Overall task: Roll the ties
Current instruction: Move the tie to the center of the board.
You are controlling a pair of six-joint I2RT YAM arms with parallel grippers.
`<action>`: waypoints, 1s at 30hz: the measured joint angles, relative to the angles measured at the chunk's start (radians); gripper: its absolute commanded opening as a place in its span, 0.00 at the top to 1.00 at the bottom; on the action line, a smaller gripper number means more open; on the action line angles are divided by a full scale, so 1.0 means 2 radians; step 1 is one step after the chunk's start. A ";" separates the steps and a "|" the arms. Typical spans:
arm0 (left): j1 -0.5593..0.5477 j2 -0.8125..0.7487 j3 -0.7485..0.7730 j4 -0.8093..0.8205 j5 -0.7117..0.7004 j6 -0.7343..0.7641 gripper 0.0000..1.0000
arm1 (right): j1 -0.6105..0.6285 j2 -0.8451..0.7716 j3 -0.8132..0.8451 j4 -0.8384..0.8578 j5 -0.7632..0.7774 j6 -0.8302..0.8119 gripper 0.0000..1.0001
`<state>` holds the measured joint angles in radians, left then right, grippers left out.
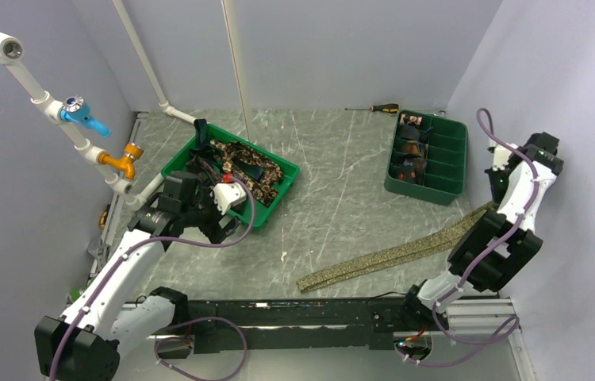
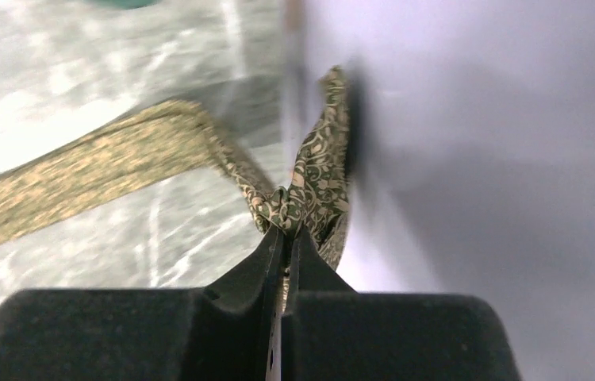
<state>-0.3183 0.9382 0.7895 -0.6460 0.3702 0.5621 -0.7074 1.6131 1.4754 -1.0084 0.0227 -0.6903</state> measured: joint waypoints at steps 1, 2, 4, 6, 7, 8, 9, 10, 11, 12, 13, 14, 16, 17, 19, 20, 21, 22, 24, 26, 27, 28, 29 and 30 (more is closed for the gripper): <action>0.000 0.001 0.000 0.000 0.002 0.001 0.00 | 0.009 -0.012 -0.002 -0.017 -0.014 -0.001 1.00; 0.000 0.004 0.000 -0.001 0.006 0.002 0.01 | 0.021 -0.024 -0.009 -0.031 -0.024 -0.002 1.00; -0.001 0.011 0.000 -0.004 0.026 0.009 0.01 | 0.050 -0.046 -0.035 -0.048 -0.038 -0.006 1.00; -0.015 0.018 0.000 -0.004 0.039 0.010 0.00 | 0.073 -0.059 -0.070 -0.058 -0.050 -0.011 1.00; -0.034 0.022 0.000 -0.002 0.037 0.010 0.01 | 0.081 -0.061 -0.093 -0.062 -0.055 -0.013 1.00; -0.064 0.030 0.000 0.002 0.037 0.009 0.01 | 0.082 -0.058 -0.109 -0.068 -0.056 -0.015 1.00; -0.094 0.038 0.000 0.007 0.038 0.008 0.01 | 0.081 -0.052 -0.122 -0.072 -0.056 -0.017 1.00; -0.137 0.053 0.000 0.015 0.035 0.004 0.01 | 0.079 -0.042 -0.132 -0.075 -0.056 -0.018 1.00; -0.166 0.067 0.000 0.024 0.035 -0.001 0.01 | 0.077 -0.033 -0.140 -0.075 -0.056 -0.018 1.00; -0.200 0.087 0.001 0.035 0.034 -0.006 0.01 | 0.076 -0.024 -0.146 -0.073 -0.057 -0.018 1.00; -0.228 0.109 0.002 0.047 0.033 -0.014 0.01 | 0.076 -0.015 -0.154 -0.068 -0.057 -0.018 1.00; -0.245 0.129 0.005 0.056 0.031 -0.019 0.02 | 0.076 -0.007 -0.161 -0.063 -0.057 -0.018 1.00; -0.281 0.183 0.020 0.078 0.023 -0.036 0.03 | 0.078 0.003 -0.177 -0.051 -0.058 -0.016 1.00; -0.297 0.214 0.035 0.086 0.021 -0.045 0.03 | 0.080 0.007 -0.185 -0.043 -0.059 -0.015 1.00; -0.327 0.278 0.073 0.105 0.020 -0.062 0.02 | 0.084 0.013 -0.200 -0.028 -0.060 -0.010 1.00; -0.338 0.300 0.089 0.113 0.021 -0.070 0.01 | 0.085 0.017 -0.206 -0.021 -0.060 -0.006 1.00; -0.351 0.324 0.106 0.122 0.025 -0.080 0.01 | 0.087 0.020 -0.210 -0.015 -0.060 -0.003 1.00; -0.362 0.340 0.118 0.132 0.027 -0.086 0.01 | 0.089 0.024 -0.212 -0.010 -0.061 0.000 1.00; -0.384 0.360 0.132 0.148 0.027 -0.097 0.02 | 0.089 0.031 -0.213 0.001 -0.061 0.006 1.00; -0.408 0.376 0.141 0.159 0.023 -0.105 0.06 | 0.089 0.035 -0.215 0.010 -0.064 0.013 1.00; -0.424 0.388 0.147 0.165 0.014 -0.107 0.08 | 0.089 0.036 -0.216 0.011 -0.064 0.014 1.00; -0.431 0.397 0.150 0.170 0.007 -0.109 0.12 | 0.089 0.036 -0.216 0.012 -0.066 0.015 1.00; -0.440 0.409 0.155 0.173 -0.005 -0.112 0.17 | 0.090 0.036 -0.217 0.012 -0.067 0.016 1.00; -0.447 0.423 0.160 0.175 -0.019 -0.114 0.25 | 0.090 0.036 -0.218 0.012 -0.068 0.017 1.00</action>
<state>-1.2133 1.7847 1.1088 -0.2966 0.3313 0.3347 -0.5282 1.6848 1.0389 -0.9852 -0.1143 -0.6567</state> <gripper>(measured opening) 0.891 0.020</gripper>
